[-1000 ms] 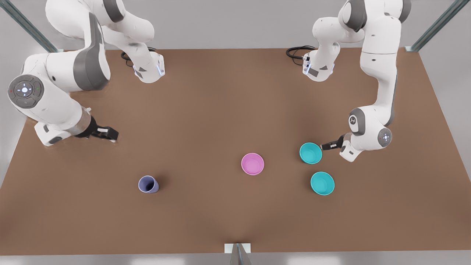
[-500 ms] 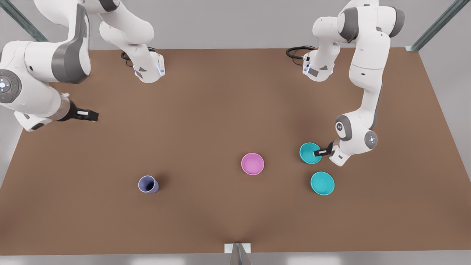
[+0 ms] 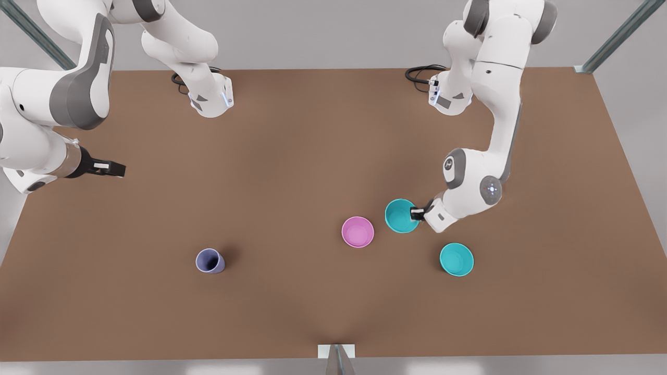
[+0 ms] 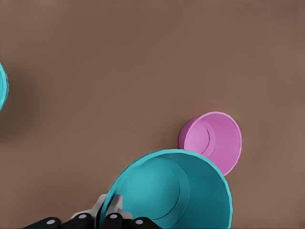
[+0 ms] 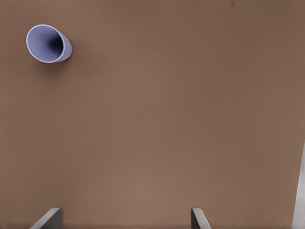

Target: Stack the blue bowl on the pink bowl

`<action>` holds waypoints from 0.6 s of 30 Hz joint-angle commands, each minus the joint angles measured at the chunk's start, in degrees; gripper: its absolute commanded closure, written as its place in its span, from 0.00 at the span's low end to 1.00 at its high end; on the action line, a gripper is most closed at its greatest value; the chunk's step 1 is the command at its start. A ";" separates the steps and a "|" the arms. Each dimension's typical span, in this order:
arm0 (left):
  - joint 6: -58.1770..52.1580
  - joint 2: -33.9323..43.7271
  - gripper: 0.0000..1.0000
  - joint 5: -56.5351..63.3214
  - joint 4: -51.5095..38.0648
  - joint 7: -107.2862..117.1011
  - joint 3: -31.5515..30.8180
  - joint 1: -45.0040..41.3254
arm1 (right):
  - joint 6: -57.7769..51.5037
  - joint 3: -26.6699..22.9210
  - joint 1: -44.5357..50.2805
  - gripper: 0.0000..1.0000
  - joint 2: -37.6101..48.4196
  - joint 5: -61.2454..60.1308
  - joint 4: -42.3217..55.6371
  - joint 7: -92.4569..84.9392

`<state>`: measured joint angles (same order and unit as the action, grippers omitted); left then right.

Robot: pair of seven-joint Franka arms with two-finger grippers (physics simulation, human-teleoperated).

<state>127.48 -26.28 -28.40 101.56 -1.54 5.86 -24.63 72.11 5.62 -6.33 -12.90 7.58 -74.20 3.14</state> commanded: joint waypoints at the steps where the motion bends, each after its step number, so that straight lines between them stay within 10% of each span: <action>1: -7.24 -4.47 0.79 1.59 -8.74 28.96 0.03 -1.56 | 0.05 0.01 0.00 0.00 0.07 -0.02 0.02 -3.05; 18: -3.56 -13.62 0.79 1.77 -15.16 34.67 -0.06 -7.36 | 0.05 0.01 0.00 0.00 -0.02 -0.28 0.02 -3.05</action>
<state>122.29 -39.91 -26.03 86.46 20.30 5.78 -31.92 72.18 5.62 -6.35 -12.99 7.35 -74.20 1.20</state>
